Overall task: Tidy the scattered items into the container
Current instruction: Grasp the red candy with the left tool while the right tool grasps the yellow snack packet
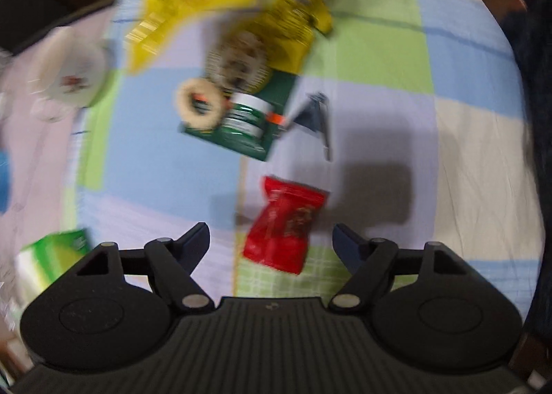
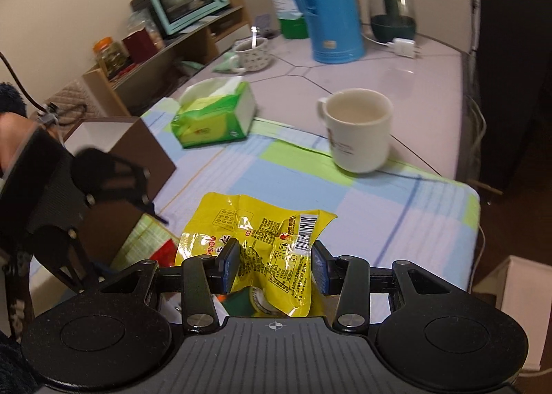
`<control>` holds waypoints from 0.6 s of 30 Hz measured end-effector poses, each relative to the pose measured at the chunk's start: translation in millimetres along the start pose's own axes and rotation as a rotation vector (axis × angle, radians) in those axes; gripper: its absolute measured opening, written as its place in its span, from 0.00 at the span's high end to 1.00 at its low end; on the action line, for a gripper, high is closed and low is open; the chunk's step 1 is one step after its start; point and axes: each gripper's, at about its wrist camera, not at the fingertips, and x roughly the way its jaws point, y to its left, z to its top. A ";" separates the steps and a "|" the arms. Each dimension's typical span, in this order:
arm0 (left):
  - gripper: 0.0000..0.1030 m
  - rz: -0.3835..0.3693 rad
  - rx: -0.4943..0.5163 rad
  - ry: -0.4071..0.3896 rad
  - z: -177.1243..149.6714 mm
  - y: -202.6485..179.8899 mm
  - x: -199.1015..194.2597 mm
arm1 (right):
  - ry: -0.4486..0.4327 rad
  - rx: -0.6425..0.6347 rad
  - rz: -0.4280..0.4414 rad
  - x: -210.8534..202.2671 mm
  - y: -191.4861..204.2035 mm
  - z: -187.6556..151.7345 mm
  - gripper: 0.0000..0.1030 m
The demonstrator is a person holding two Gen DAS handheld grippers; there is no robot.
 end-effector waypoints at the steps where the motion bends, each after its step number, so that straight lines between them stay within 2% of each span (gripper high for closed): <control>1: 0.29 -0.018 0.014 0.013 0.9 -0.6 7.8 | 0.001 0.007 -0.004 -1.7 -1.9 -1.8 0.58; 2: 0.34 -0.033 0.023 0.025 1.5 -1.3 15.4 | 0.001 0.014 -0.009 -3.3 -3.9 -3.7 0.58; 3: 0.48 -0.048 0.032 0.038 2.2 -2.1 23.0 | 0.002 0.020 -0.013 -5.0 -5.7 -5.6 0.58; 4: 0.54 -0.053 0.034 0.047 1.8 -2.3 29.3 | 0.004 0.024 -0.017 -6.4 -7.1 -7.9 0.58; 5: 0.55 -0.060 0.028 0.041 0.8 -0.9 31.5 | 0.008 0.028 -0.019 -7.4 -7.8 -9.8 0.58; 6: 0.65 -0.075 0.014 0.032 -0.7 1.5 31.8 | 0.013 0.031 -0.022 -8.4 -8.2 -11.3 0.58; 8: 0.66 -0.099 -0.013 0.022 -4.2 5.5 32.0 | 0.025 0.038 -0.025 -9.3 -8.4 -15.1 0.58; 10: 0.71 -0.093 -0.012 0.014 -7.7 3.1 31.1 | 0.039 0.047 -0.028 -9.0 -6.3 -19.5 0.58; 13: 0.73 -0.061 -0.028 -0.001 -10.7 -2.0 25.8 | 0.060 0.059 -0.030 -8.0 -2.4 -25.6 0.58; 18: 0.73 -0.015 -0.080 -0.070 -19.6 -7.1 -2.3 | 0.089 0.067 -0.044 -10.0 6.6 -35.8 0.58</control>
